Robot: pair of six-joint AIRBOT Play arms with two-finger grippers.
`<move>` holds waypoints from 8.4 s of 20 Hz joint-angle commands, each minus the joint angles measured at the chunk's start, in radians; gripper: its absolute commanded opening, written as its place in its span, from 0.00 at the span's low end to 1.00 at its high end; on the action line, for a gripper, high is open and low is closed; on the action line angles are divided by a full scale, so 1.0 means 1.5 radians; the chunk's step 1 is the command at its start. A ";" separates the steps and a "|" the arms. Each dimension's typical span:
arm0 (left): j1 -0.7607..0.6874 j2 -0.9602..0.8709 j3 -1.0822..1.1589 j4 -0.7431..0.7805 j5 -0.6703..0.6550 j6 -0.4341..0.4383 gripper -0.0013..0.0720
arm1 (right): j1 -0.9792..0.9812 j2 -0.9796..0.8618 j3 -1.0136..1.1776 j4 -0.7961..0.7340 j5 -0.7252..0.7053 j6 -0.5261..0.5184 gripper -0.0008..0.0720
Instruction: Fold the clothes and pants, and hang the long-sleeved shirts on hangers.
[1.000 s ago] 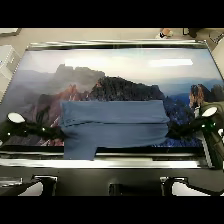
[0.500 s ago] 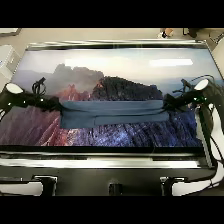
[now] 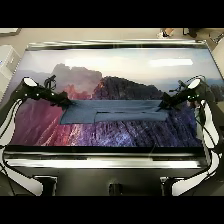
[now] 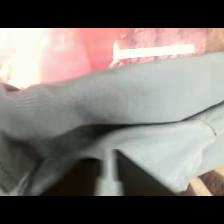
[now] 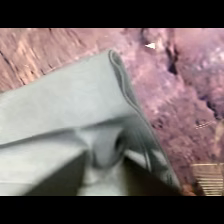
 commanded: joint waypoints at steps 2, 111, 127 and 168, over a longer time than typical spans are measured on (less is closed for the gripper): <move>0.018 -0.004 0.037 -0.001 -0.091 -0.001 0.77 | -0.051 0.023 0.010 0.008 0.052 -0.012 0.92; -0.029 0.399 0.069 0.049 0.012 -0.049 0.05 | -0.531 0.239 0.267 0.195 0.240 0.038 0.06; -0.049 0.399 0.069 0.047 0.012 -0.049 0.05 | -0.719 0.346 0.086 -0.126 0.402 0.065 0.07; -0.228 0.369 -0.191 0.463 0.124 -0.414 0.99 | 0.013 0.217 0.036 -0.098 0.161 0.006 0.95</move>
